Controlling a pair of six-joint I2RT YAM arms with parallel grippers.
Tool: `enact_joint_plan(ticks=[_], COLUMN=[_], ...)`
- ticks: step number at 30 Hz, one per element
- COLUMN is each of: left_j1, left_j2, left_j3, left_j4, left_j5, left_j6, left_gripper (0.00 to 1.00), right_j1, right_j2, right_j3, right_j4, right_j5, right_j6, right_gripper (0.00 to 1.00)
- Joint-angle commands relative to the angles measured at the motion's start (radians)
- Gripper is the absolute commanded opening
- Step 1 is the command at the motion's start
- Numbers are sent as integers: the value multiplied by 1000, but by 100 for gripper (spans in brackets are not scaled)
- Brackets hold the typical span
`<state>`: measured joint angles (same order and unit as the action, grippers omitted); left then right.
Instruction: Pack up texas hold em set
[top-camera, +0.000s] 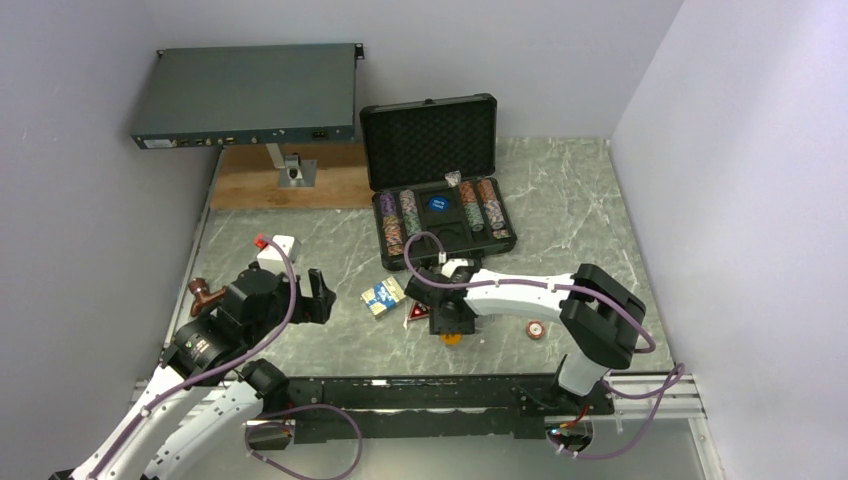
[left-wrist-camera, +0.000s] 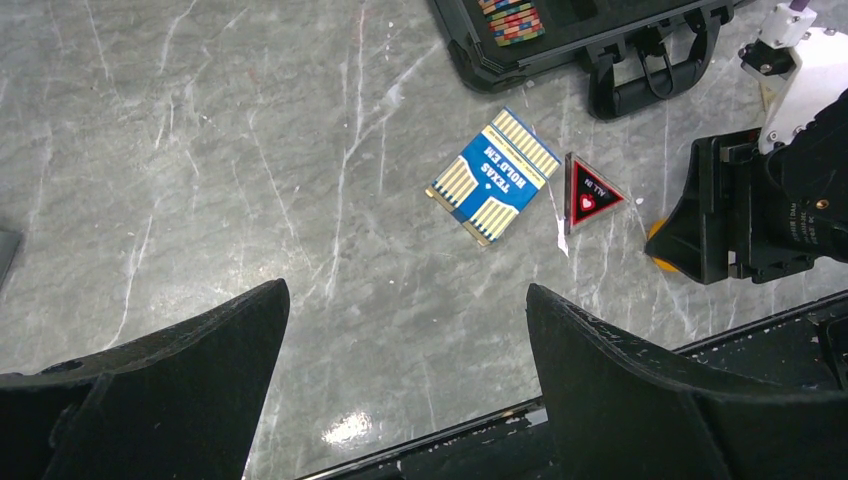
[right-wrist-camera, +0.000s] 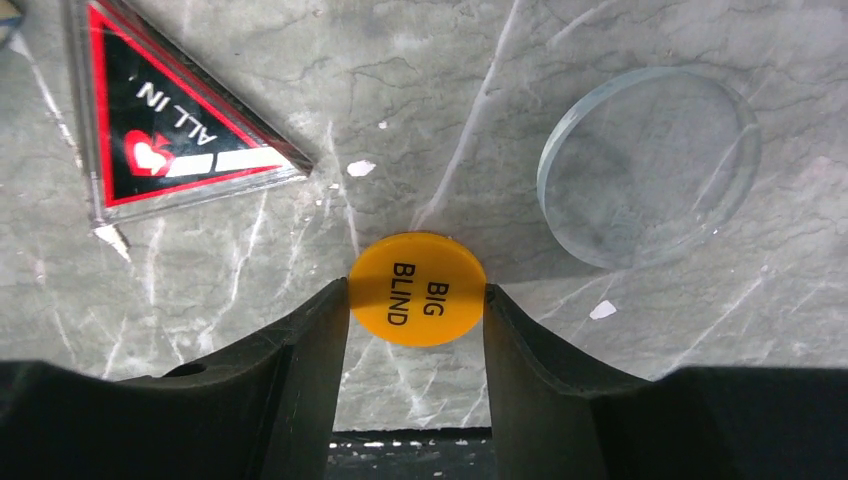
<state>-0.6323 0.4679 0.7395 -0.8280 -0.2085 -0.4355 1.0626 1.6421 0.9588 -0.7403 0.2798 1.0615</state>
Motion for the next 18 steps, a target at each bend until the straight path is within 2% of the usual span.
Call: enact_joint_plan(ticks=[1, 14, 18], left_j1=[-4, -4, -4], left_j2=[-5, -9, -5], left_j3=[-1, -4, -3], left_j4=[25, 29, 31], left_j5=[-16, -11, -6], left_j6=[-7, -4, 0], left_gripper=[95, 95, 95], right_j1=[10, 8, -38], right_j2=[-20, -69, -72], right_j3=[81, 279, 355], right_j4=[-72, -203, -216], right_j5=[39, 127, 130], right_j6=[-18, -44, -85], right_gripper=[39, 41, 40])
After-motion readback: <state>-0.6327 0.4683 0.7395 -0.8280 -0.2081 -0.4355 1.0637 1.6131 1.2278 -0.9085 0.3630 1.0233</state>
